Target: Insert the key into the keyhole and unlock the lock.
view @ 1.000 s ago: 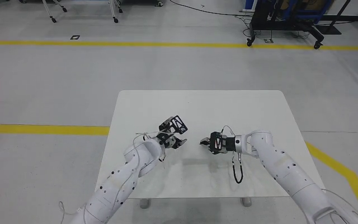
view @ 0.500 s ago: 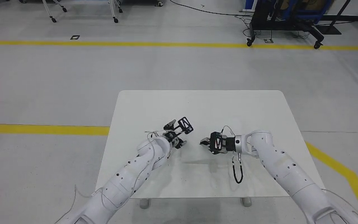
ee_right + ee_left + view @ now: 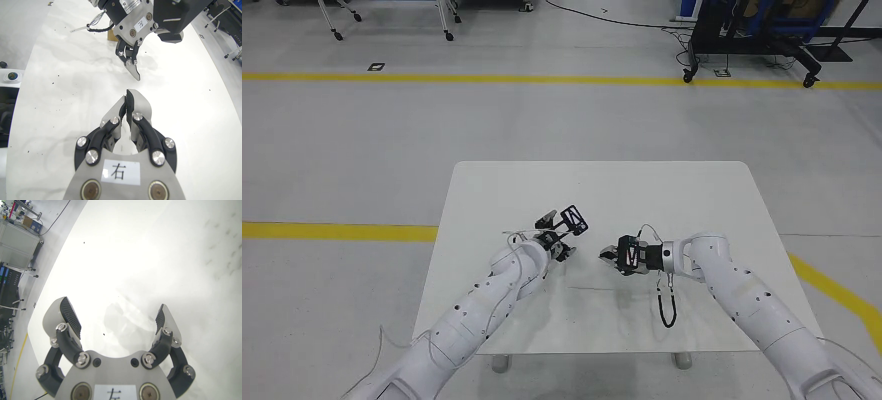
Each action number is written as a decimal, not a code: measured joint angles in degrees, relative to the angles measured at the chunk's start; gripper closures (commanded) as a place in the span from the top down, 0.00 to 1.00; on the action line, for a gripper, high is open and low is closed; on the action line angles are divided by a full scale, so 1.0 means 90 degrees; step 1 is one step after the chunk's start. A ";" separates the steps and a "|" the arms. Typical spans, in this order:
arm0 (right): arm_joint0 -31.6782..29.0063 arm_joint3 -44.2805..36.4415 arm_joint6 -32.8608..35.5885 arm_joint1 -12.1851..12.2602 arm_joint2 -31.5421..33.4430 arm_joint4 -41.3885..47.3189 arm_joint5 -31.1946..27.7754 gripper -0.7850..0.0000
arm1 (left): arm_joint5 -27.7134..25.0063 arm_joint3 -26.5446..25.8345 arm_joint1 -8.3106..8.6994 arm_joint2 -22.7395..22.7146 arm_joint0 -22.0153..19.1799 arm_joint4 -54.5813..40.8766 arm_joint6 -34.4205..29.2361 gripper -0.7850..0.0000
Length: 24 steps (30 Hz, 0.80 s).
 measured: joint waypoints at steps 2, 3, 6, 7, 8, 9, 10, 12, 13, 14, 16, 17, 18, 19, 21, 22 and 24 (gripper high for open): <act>0.0000 0.0000 0.0000 0.0000 0.0000 0.0000 0.0000 0.00 | -0.0073 -0.0220 0.0034 -0.0120 0.0069 -0.0007 0.0033 1.00; 0.0000 0.0000 0.0000 0.0000 0.0000 0.0000 0.0000 0.00 | -0.0118 -0.0349 0.0058 -0.0199 0.0112 -0.0026 0.0051 1.00; -0.0099 -0.0070 -0.0049 -0.0005 0.0068 0.0211 0.0179 0.00 | -0.0288 -0.0909 0.0181 -0.0579 0.0335 -0.0049 0.0080 1.00; -0.0154 -0.0105 -0.0144 0.0004 0.0147 0.0393 0.0219 0.00 | -0.0366 -0.1179 0.0244 -0.0769 0.0469 -0.0045 0.0080 1.00; -0.0192 -0.0135 -0.0265 0.0017 0.0215 0.0530 0.0183 0.00 | -0.0430 -0.1395 0.0293 -0.0926 0.0582 -0.0047 0.0084 1.00; -0.0224 -0.0169 -0.0445 0.0037 0.0287 0.0658 0.0075 0.00 | -0.0501 -0.1617 0.0345 -0.1094 0.0707 -0.0052 0.0090 1.00; -0.0262 -0.0188 -0.0766 0.0071 0.0394 0.0813 -0.0150 0.00 | -0.0611 -0.1913 0.0415 -0.1323 0.0887 -0.0051 0.0091 1.00; -0.0333 -0.0155 -0.1389 0.0133 0.0525 0.1035 -0.0465 0.00 | -0.0829 -0.2354 0.0520 -0.1669 0.1168 -0.0011 0.0090 1.00; -0.0382 -0.0127 -0.1851 0.0179 0.0527 0.1149 -0.0522 0.00 | -0.1017 -0.2635 0.0589 -0.1896 0.1355 0.0040 0.0134 1.00; -0.0405 -0.0093 -0.2199 0.0219 0.0488 0.1227 -0.0522 0.00 | -0.1177 -0.2825 0.0639 -0.2067 0.1492 0.0053 0.0210 1.00; -0.0408 0.0032 -0.3010 0.0323 0.0300 0.1527 -0.0505 0.00 | -0.1576 -0.3171 0.0738 -0.2471 0.1782 -0.0037 0.0454 1.00; -0.0382 0.0094 -0.3274 0.0370 0.0220 0.1771 -0.0502 0.00 | -0.1662 -0.3227 0.0755 -0.2587 0.1838 -0.0065 0.0506 1.00; -0.0353 0.0152 -0.3430 0.0411 0.0162 0.2056 -0.0501 0.00 | -0.1675 -0.3239 0.0759 -0.2616 0.1851 -0.0074 0.0521 1.00; -0.0335 0.0189 -0.3446 0.0435 0.0133 0.2359 -0.0501 0.00 | -0.1659 -0.3232 0.0757 -0.2585 0.1847 -0.0075 0.0519 1.00; -0.0332 0.0192 -0.3202 0.0436 0.0133 0.2444 -0.0501 0.00 | -0.1640 -0.3222 0.0754 -0.2553 0.1837 -0.0071 0.0511 1.00; -0.0334 0.0188 -0.3110 0.0434 0.0137 0.2326 -0.0501 0.00 | -0.1638 -0.3221 0.0754 -0.2550 0.1836 -0.0070 0.0509 1.00; -0.0334 0.0186 -0.3094 0.0432 0.0139 0.2250 -0.0502 0.00 | -0.1638 -0.3221 0.0754 -0.2551 0.1836 -0.0069 0.0508 1.00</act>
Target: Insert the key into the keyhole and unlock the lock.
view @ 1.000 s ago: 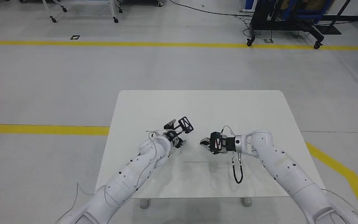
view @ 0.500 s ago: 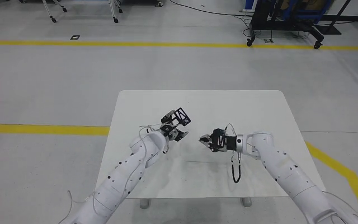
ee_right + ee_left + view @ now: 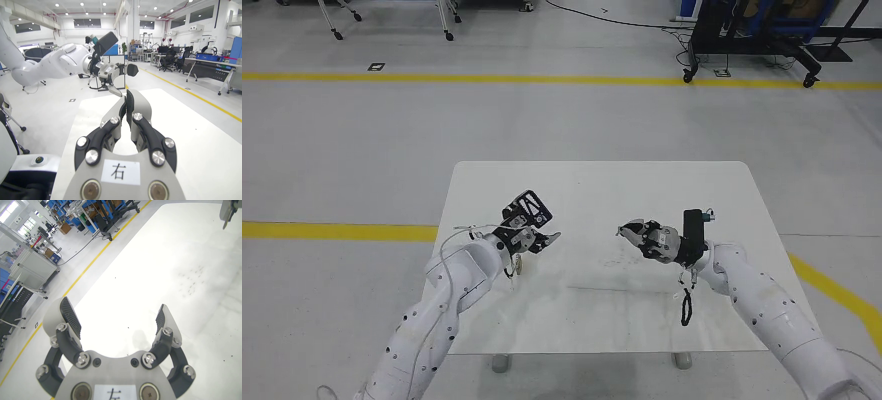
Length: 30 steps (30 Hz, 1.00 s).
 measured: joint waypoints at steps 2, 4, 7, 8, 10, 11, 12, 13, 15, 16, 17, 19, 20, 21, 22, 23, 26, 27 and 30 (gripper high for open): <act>0.0000 0.0000 -0.0012 0.0000 0.0000 0.0001 0.0000 0.00 | -0.0001 0.0000 0.0000 -0.0001 0.0000 0.0000 0.0000 1.00; 0.0000 0.0000 -0.0014 0.0000 0.0000 0.0007 0.0000 0.00 | 0.0009 0.0037 0.0004 0.0001 0.0032 0.0032 0.0021 1.00; -0.0009 -0.0011 -0.0006 -0.0003 -0.0001 0.0021 0.0010 0.00 | -0.0193 0.0162 0.0018 0.0017 0.0189 -0.0151 0.0441 1.00; -0.0036 -0.0055 0.0010 -0.0016 -0.0021 0.0096 0.0025 0.00 | -0.0275 0.0106 0.0021 0.0006 0.0204 -0.0251 0.0593 1.00; -0.0100 -0.0224 -0.0007 -0.0069 -0.0211 0.0671 0.0006 0.00 | -0.0463 -0.0027 0.0014 -0.0045 0.0250 -0.0709 0.0993 1.00; -0.0084 -0.0262 -0.0007 -0.0088 -0.0322 0.1030 0.0001 0.00 | -0.0578 -0.0008 0.0011 -0.0075 0.0248 -0.1010 0.1109 1.00; -0.0046 -0.0286 -0.0001 -0.0106 -0.0450 0.1415 -0.0001 0.00 | -0.0711 0.0052 0.0009 -0.0107 0.0219 -0.1316 0.1153 1.00; 0.0033 -0.0302 0.0040 -0.0130 -0.0643 0.1938 -0.0001 0.00 | -0.0894 0.0200 0.0005 -0.0152 0.0166 -0.1759 0.1168 1.00; 0.0206 -0.0253 0.0237 -0.0157 -0.0923 0.2652 -0.0001 0.00 | -0.1189 0.0491 -0.0011 -0.0223 0.0083 -0.2601 0.1193 1.00; 0.0342 -0.0171 0.0421 -0.0177 -0.1079 0.3079 -0.0001 0.00 | -0.1436 0.0692 -0.0026 -0.0253 0.0035 -0.3322 0.1235 1.00; 0.0437 -0.0107 0.0561 -0.0197 -0.1183 0.3381 0.0000 0.00 | -0.1652 0.0853 -0.0039 -0.0239 0.0006 -0.3948 0.1209 1.00; 0.0611 -0.0010 0.0856 -0.0255 -0.1411 0.4074 0.0000 0.00 | -0.2123 0.1274 -0.0049 -0.0125 -0.0161 -0.5619 0.0737 1.00; 0.0666 0.0008 0.0967 -0.0277 -0.1500 0.4367 0.0000 0.00 | -0.2206 0.1440 -0.0040 -0.0108 -0.0279 -0.6265 0.0414 1.00; 0.0707 0.0018 0.1066 -0.0292 -0.1571 0.4645 0.0000 0.00 | -0.2177 0.1567 -0.0028 -0.0106 -0.0392 -0.6794 0.0072 1.00; 0.0730 0.0023 0.1126 -0.0300 -0.1608 0.4923 0.0000 0.00 | -0.2006 0.1641 -0.0016 -0.0112 -0.0482 -0.7301 -0.0310 1.00; 0.0732 0.0023 0.1130 -0.0300 -0.1610 0.5011 0.0000 0.00 | -0.1897 0.1651 -0.0013 -0.0115 -0.0497 -0.7534 -0.0481 1.00; 0.0726 0.0021 0.1114 -0.0298 -0.1599 0.4860 0.0000 0.00 | -0.1841 0.1636 -0.0014 -0.0117 -0.0484 -0.7514 -0.0369 1.00; 0.0725 0.0021 0.1113 -0.0298 -0.1599 0.4846 0.0000 0.07 | -0.1846 0.1635 -0.0014 -0.0117 -0.0482 -0.7441 -0.0330 1.00; 0.0726 0.0021 0.1113 -0.0298 -0.1599 0.4851 0.0000 0.00 | -0.1820 0.1595 -0.0023 -0.0080 -0.0450 -0.7447 -0.0283 1.00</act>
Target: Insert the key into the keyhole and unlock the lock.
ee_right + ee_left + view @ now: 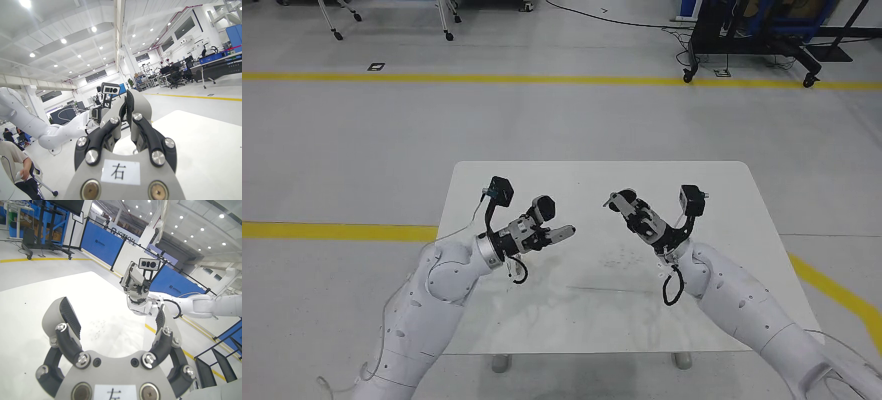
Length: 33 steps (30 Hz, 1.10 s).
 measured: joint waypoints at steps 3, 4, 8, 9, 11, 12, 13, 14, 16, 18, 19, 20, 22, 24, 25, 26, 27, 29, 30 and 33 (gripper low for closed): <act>-0.0063 -0.0078 0.0076 -0.0010 -0.0055 0.0084 0.0000 0.00 | 0.0103 0.0033 -0.0045 0.0270 0.0061 -0.0542 -0.0055 1.00; -0.0141 -0.0162 0.0249 -0.0023 -0.0124 0.0306 0.0000 0.00 | 0.0129 0.0119 -0.0065 0.0378 0.0020 -0.0944 -0.0179 1.00; -0.0222 -0.0249 0.0985 -0.0046 -0.0325 0.1505 0.0000 0.00 | 0.0118 0.0438 -0.0097 0.0523 -0.0174 -0.2663 -0.0669 1.00; -0.0227 -0.0283 0.1177 -0.0051 -0.0376 0.1819 0.0000 0.00 | 0.0121 0.0509 -0.0094 0.0511 -0.0223 -0.2968 -0.0796 1.00; -0.0246 -0.0382 0.1663 -0.0058 -0.0490 0.2610 0.0000 0.00 | 0.0140 0.0644 -0.0087 0.0503 -0.0304 -0.3498 -0.1061 1.00; -0.0250 -0.0407 0.1893 -0.0058 -0.0525 0.2948 0.0000 0.00 | 0.0157 0.0689 -0.0086 0.0515 -0.0331 -0.3675 -0.1167 1.00; -0.0256 -0.0433 0.2215 -0.0060 -0.0565 0.3405 0.0000 0.00 | 0.0183 0.0749 -0.0084 0.0533 -0.0375 -0.3841 -0.1302 1.00; -0.0257 -0.0440 0.2472 -0.0061 -0.0589 0.3745 0.0000 0.00 | 0.0205 0.0796 -0.0083 0.0548 -0.0412 -0.3882 -0.1392 1.00; -0.0236 -0.0397 0.3065 -0.0061 -0.0581 0.4438 0.0000 0.00 | 0.0256 0.0894 -0.0081 0.0591 -0.0490 -0.3789 -0.1531 1.00; -0.0233 -0.0347 0.3502 -0.0064 -0.0527 0.4915 0.0000 0.00 | 0.0271 0.0946 -0.0082 0.0622 -0.0536 -0.3636 -0.1550 1.00; -0.0234 -0.0326 0.3757 -0.0068 -0.0476 0.5175 0.0000 0.00 | 0.0272 0.0963 -0.0084 0.0643 -0.0556 -0.3551 -0.1546 0.90; -0.0237 -0.0315 0.3935 -0.0071 -0.0432 0.5332 0.0000 0.00 | 0.0270 0.0970 -0.0086 0.0655 -0.0565 -0.3517 -0.1534 0.80; -0.0255 -0.0299 0.4299 -0.0082 -0.0327 0.5546 0.0000 0.00 | 0.0261 0.0984 -0.0090 0.0675 -0.0575 -0.3496 -0.1505 0.68; -0.0278 -0.0285 0.4548 -0.0102 -0.0256 0.5568 0.0000 0.00 | 0.0261 0.0995 -0.0091 0.0686 -0.0585 -0.3494 -0.1503 0.56; -0.0296 -0.0271 0.4669 -0.0122 -0.0224 0.5548 0.0000 0.00 | 0.0266 0.1000 -0.0091 0.0694 -0.0592 -0.3498 -0.1514 0.49; -0.0307 -0.0257 0.4739 -0.0142 -0.0207 0.5526 0.0000 0.00 | 0.0268 0.1005 -0.0091 0.0701 -0.0597 -0.3504 -0.1525 0.48; -0.0315 -0.0238 0.4790 -0.0164 -0.0194 0.5504 0.0000 0.00 | 0.0269 0.1010 -0.0091 0.0707 -0.0603 -0.3504 -0.1536 0.47; -0.0320 -0.0187 0.4865 -0.0224 -0.0172 0.5444 0.0000 0.00 | 0.0272 0.1027 -0.0091 0.0724 -0.0614 -0.3487 -0.1551 0.43; -0.0321 -0.0169 0.4887 -0.0252 -0.0168 0.5423 0.0000 0.00 | 0.0279 0.1034 -0.0091 0.0732 -0.0618 -0.3472 -0.1556 0.38; -0.0324 -0.0142 0.4966 -0.0342 -0.0161 0.5408 0.0000 0.00 | 0.0320 0.1055 -0.0092 0.0760 -0.0622 -0.3401 -0.1540 0.38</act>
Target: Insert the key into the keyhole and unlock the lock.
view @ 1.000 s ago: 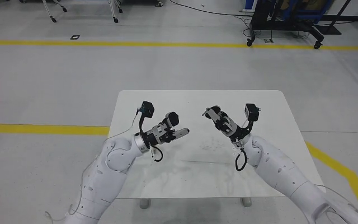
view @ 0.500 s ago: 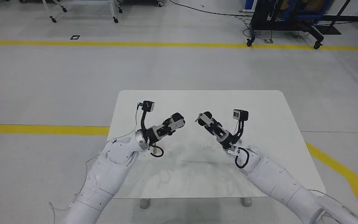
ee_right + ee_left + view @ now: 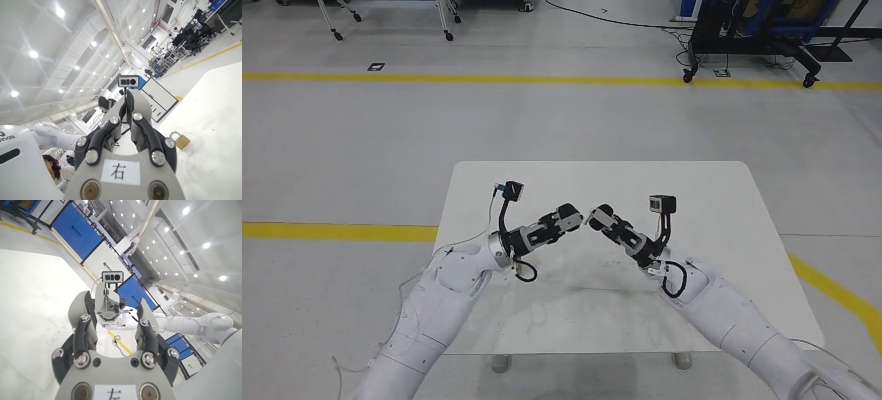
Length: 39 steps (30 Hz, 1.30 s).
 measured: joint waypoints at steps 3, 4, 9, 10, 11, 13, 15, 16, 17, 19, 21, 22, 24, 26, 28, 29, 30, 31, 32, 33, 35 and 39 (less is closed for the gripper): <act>-0.0008 0.0023 0.0111 -0.0072 0.0028 0.0013 0.0000 0.00 | 0.0063 0.0006 -0.0003 0.0018 0.0004 0.0056 0.0061 0.40; -0.0016 0.0037 0.0152 -0.0096 0.0050 0.0027 0.0000 0.00 | 0.0078 0.0004 -0.0003 0.0023 0.0006 0.0065 0.0078 0.41; -0.0064 0.0084 0.0302 -0.0179 0.0164 0.0084 0.0000 0.00 | 0.0142 0.0017 -0.0005 0.0061 0.0001 0.0099 0.0070 0.43; -0.0077 0.0095 0.0336 -0.0198 0.0196 0.0092 0.0000 0.00 | 0.0154 0.0020 -0.0006 0.0077 -0.0005 0.0118 0.0058 0.43; -0.0087 0.0105 0.0356 -0.0211 0.0221 0.0096 0.0000 0.00 | 0.0162 0.0024 -0.0007 0.0090 -0.0008 0.0134 0.0052 0.42; -0.0112 0.0140 0.0388 -0.0241 0.0289 0.0100 0.0000 0.00 | 0.0167 0.0027 -0.0010 0.0117 -0.0011 0.0164 0.0053 0.42; -0.0130 0.0168 0.0415 -0.0267 0.0349 0.0098 0.0000 0.00 | 0.0167 0.0028 -0.0012 0.0137 -0.0012 0.0186 0.0056 0.38; -0.0143 0.0185 0.0433 -0.0282 0.0392 0.0083 0.0000 0.00 | 0.0171 0.0030 -0.0013 0.0146 -0.0015 0.0203 0.0055 0.38; -0.0155 0.0197 0.0444 -0.0292 0.0424 0.0064 0.0000 0.00 | 0.0174 0.0032 -0.0013 0.0152 -0.0018 0.0211 0.0053 0.34; -0.0185 0.0216 0.0470 -0.0317 0.0497 0.0016 0.0000 0.00 | 0.0183 0.0036 -0.0013 0.0160 -0.0024 0.0218 0.0049 0.31; -0.0213 0.0227 0.0493 -0.0338 0.0554 -0.0013 0.0000 0.00 | 0.0190 0.0039 -0.0012 0.0164 -0.0028 0.0228 0.0049 0.26; -0.0231 0.0234 0.0507 -0.0352 0.0590 -0.0027 0.0000 0.00 | 0.0195 0.0042 -0.0011 0.0166 -0.0029 0.0238 0.0052 0.25; -0.0257 0.0243 0.0529 -0.0373 0.0643 -0.0051 0.0000 0.00 | 0.0207 0.0047 -0.0010 0.0170 -0.0029 0.0251 0.0062 0.22; -0.0287 0.0248 0.0562 -0.0395 0.0701 -0.0084 0.0000 0.00 | 0.0217 0.0050 -0.0010 0.0178 -0.0030 0.0274 0.0073 0.18; -0.0313 0.0252 0.0602 -0.0416 0.0759 -0.0120 0.0000 0.00 | 0.0224 0.0053 -0.0010 0.0186 -0.0030 0.0303 0.0087 0.15; -0.0326 0.0253 0.0616 -0.0425 0.0782 -0.0132 0.0000 0.00 | 0.0227 0.0053 -0.0010 0.0191 -0.0029 0.0313 0.0093 0.14; -0.0339 0.0254 0.0630 -0.0434 0.0805 -0.0142 0.0000 0.00 | 0.0233 0.0054 -0.0010 0.0196 -0.0028 0.0323 0.0100 0.13; -0.0354 0.0257 0.0651 -0.0446 0.0832 -0.0156 0.0000 0.00 | 0.0243 0.0052 -0.0011 0.0204 -0.0024 0.0330 0.0107 0.11; -0.0365 0.0261 0.0669 -0.0455 0.0852 -0.0165 0.0000 0.00 | 0.0248 0.0048 -0.0011 0.0210 -0.0021 0.0335 0.0111 0.10; -0.0375 0.0265 0.0686 -0.0464 0.0872 -0.0172 0.0000 0.00 | 0.0253 0.0044 -0.0012 0.0216 -0.0017 0.0343 0.0114 0.09; -0.0393 0.0275 0.0726 -0.0483 0.0920 -0.0202 0.0000 0.00 | 0.0265 0.0037 -0.0011 0.0223 -0.0012 0.0365 0.0121 0.05; -0.0428 0.0271 0.0782 -0.0519 0.1010 -0.0255 0.0000 0.00 | 0.0299 0.0027 -0.0008 0.0223 -0.0010 0.0401 0.0150 0.00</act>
